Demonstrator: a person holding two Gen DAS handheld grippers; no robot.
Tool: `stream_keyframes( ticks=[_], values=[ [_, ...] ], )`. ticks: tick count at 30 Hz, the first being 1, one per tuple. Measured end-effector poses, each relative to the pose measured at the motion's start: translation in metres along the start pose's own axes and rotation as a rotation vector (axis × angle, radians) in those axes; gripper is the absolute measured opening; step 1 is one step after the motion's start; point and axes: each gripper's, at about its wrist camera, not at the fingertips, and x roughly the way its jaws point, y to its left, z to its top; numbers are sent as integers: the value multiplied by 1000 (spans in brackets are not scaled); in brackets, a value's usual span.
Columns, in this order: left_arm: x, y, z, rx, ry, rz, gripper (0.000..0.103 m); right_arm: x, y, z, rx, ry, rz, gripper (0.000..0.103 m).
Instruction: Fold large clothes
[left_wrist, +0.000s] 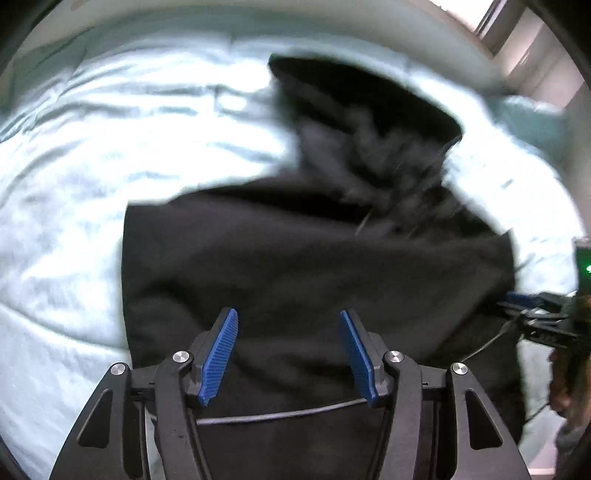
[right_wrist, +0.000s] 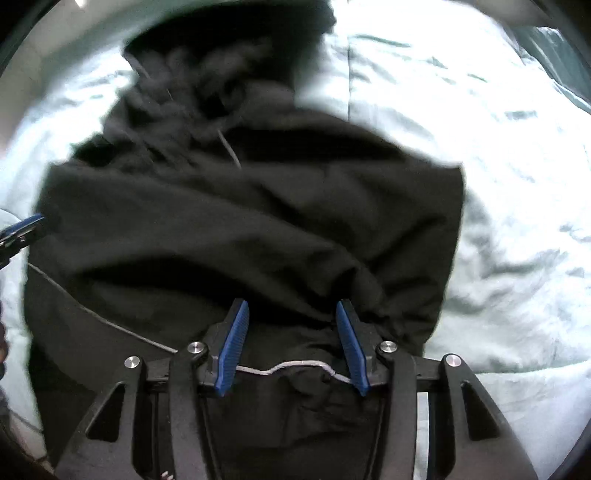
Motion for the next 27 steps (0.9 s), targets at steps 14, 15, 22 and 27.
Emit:
stream_keyframes(
  ticks=[14,15,22,27],
  values=[
    [36,10,166,-47,-155,-60,59,-12,-29,150,128,-208,99,53],
    [46,12,176,-57,-150,-68,59,-6,-28,162,132,-211,108,53],
    [112,21,213,-76,-88,48,59,48,-32,217,213,-165,138,53],
    [120,43,233,-173,-147,-25,19,77,-27,232,185,-134,129,11]
  ],
)
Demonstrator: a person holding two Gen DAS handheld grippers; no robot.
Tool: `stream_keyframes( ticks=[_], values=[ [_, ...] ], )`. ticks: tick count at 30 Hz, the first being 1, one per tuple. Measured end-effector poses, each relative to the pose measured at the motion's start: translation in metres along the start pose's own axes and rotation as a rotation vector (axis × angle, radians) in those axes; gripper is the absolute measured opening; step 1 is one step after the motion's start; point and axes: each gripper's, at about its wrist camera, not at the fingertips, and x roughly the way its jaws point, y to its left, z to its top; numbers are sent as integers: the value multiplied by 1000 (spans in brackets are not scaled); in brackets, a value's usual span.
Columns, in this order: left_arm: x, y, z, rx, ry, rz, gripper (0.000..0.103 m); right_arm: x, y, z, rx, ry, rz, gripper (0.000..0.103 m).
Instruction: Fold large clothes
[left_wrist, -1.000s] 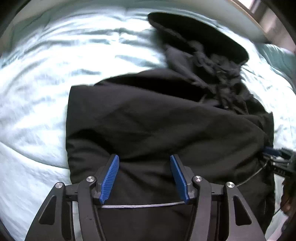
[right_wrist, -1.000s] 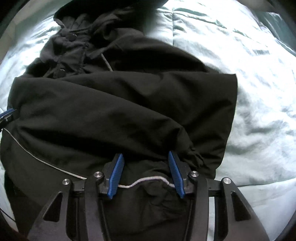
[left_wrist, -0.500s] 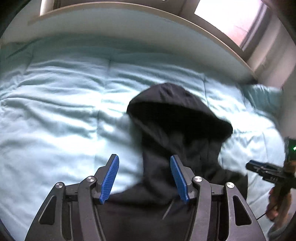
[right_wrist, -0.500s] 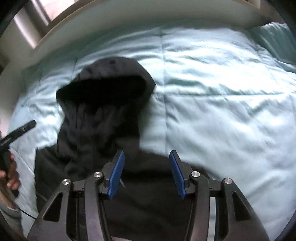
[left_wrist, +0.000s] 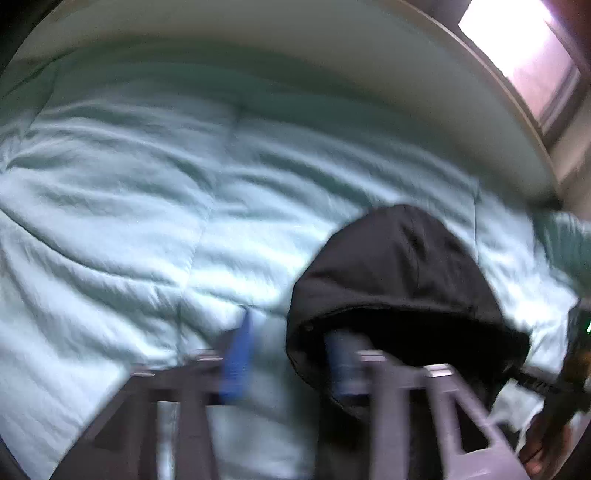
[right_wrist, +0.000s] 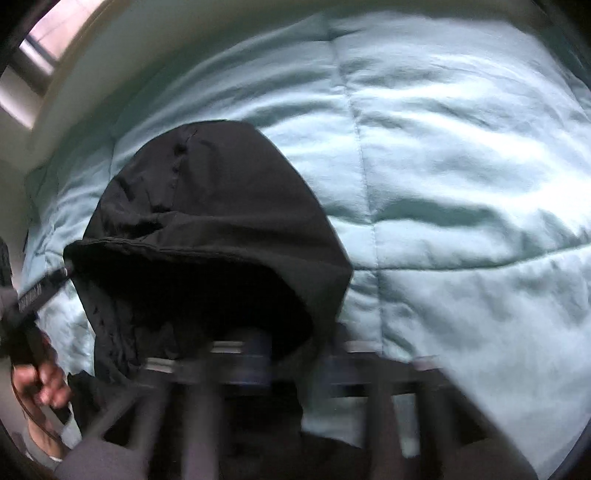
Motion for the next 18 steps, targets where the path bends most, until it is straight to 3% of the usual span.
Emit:
stream_keyframes(
  ticks=[1,5,6,8,9,11,14,16,18],
  values=[
    [-6,8,3,-39,-12,-38,19,-4,-1,-1,-2,-25,-9,7],
    [-57,33,-3,-141,-88,-236,19,-47,-7,-14,4,-154,69,6],
    [-62,37,-8,-144,-86,-255,22,-50,-4,-17,-13,-165,61,6],
    [-48,41,-13,-114,-22,-197,26,-40,1,-20,-50,-149,24,6],
    [-24,45,-17,-100,48,-137,27,-25,0,-20,-46,-119,2,6],
    [14,53,-26,-96,147,-97,27,10,-5,-18,-20,-28,19,6],
    [29,56,-33,-80,148,-124,31,37,-11,-20,-2,39,35,8],
    [21,56,-31,-67,138,-135,32,31,-12,-19,-5,36,36,26],
    [4,52,-34,-10,130,-128,34,16,-14,-21,-18,27,31,38]
  ],
)
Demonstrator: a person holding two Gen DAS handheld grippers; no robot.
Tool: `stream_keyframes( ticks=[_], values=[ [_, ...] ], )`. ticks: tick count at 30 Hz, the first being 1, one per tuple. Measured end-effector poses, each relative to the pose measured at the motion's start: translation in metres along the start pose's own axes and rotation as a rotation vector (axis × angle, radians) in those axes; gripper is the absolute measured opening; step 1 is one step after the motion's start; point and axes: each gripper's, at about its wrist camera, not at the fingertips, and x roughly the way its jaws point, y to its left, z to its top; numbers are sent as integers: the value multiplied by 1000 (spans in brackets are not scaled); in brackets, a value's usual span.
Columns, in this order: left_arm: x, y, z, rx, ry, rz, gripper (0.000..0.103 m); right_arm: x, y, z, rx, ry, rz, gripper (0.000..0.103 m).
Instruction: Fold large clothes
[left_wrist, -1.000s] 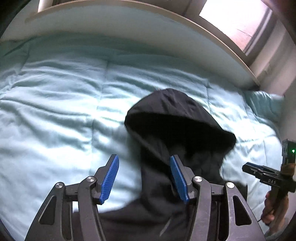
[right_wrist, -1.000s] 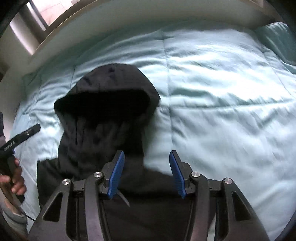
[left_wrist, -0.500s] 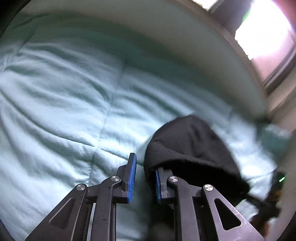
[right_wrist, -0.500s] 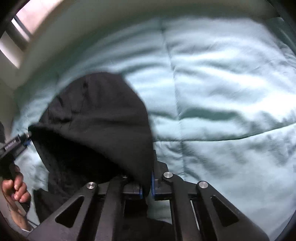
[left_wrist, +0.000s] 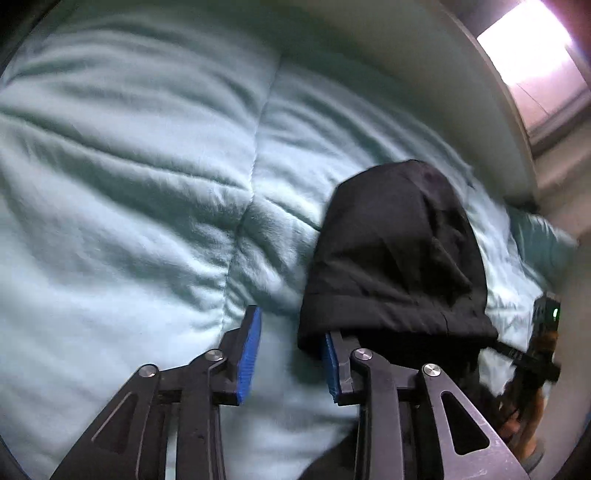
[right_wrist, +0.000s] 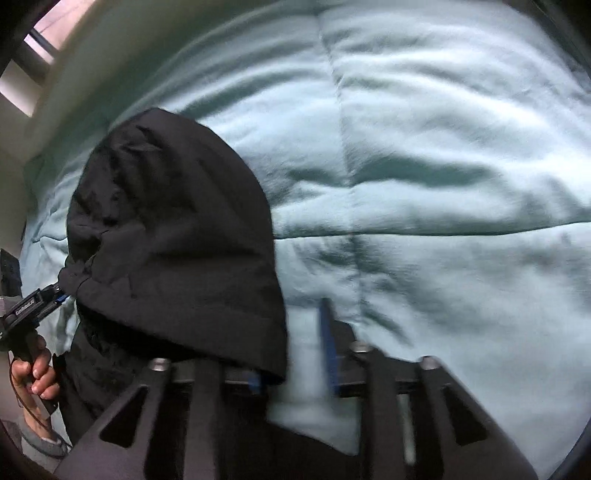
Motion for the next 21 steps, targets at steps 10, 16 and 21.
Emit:
stream_keyframes(
  ticks=[10,16,21],
  values=[
    [-77,-58,18,172,-142,-141,49,-80,50,10,-144,-125,71,45],
    [4,-54,45,135,51,-166,50,-41,64,35,-168,-48,74,45],
    [58,-25,20,94,170,-191,49,27,53,17,-220,103,41,44]
  ],
)
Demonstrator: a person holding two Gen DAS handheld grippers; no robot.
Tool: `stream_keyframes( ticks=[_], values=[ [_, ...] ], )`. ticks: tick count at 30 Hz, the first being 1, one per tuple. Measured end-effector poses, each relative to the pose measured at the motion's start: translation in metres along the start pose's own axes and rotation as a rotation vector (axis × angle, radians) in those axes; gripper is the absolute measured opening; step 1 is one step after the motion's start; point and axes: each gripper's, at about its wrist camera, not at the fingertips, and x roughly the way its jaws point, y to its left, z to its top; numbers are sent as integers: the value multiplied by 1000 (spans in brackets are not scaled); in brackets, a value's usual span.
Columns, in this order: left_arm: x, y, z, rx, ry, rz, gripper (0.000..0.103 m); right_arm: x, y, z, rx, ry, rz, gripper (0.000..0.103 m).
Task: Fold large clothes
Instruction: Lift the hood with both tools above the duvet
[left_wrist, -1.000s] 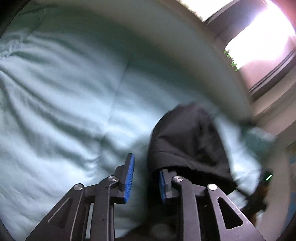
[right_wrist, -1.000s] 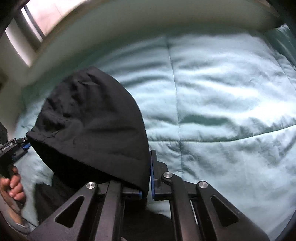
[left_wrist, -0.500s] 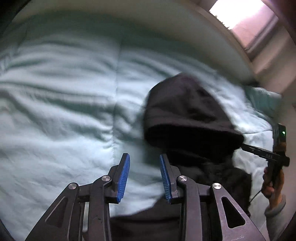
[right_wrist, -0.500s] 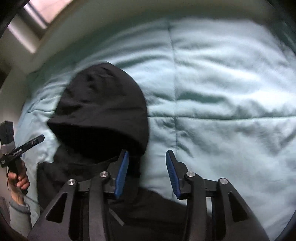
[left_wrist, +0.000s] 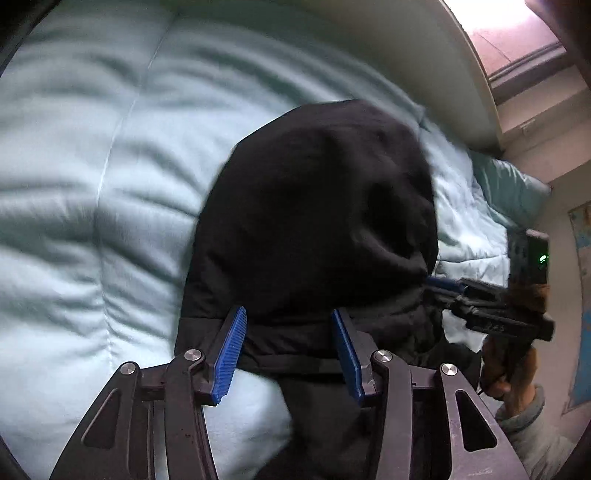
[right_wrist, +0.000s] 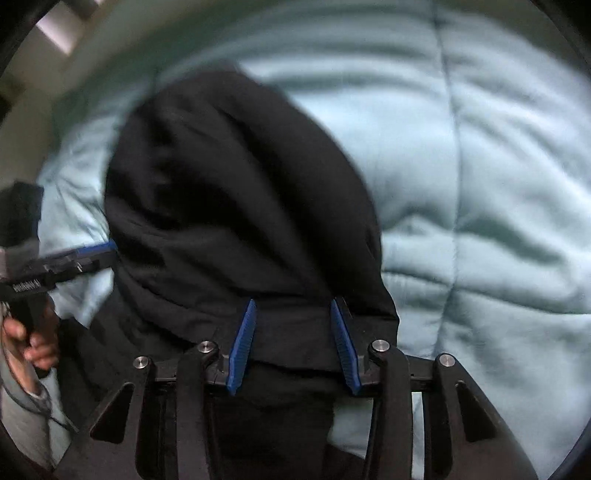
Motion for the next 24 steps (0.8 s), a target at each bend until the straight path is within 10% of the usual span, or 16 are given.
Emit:
stream_keyframes(
  ticks=[15,24],
  values=[
    [-101,-20,15,99,-176,73,50,-61,-34,-9,37,-99,28,50],
    [-58,39,52,-47,-25,-60,53,-20,-83,2,178,-17,223,51]
  ],
)
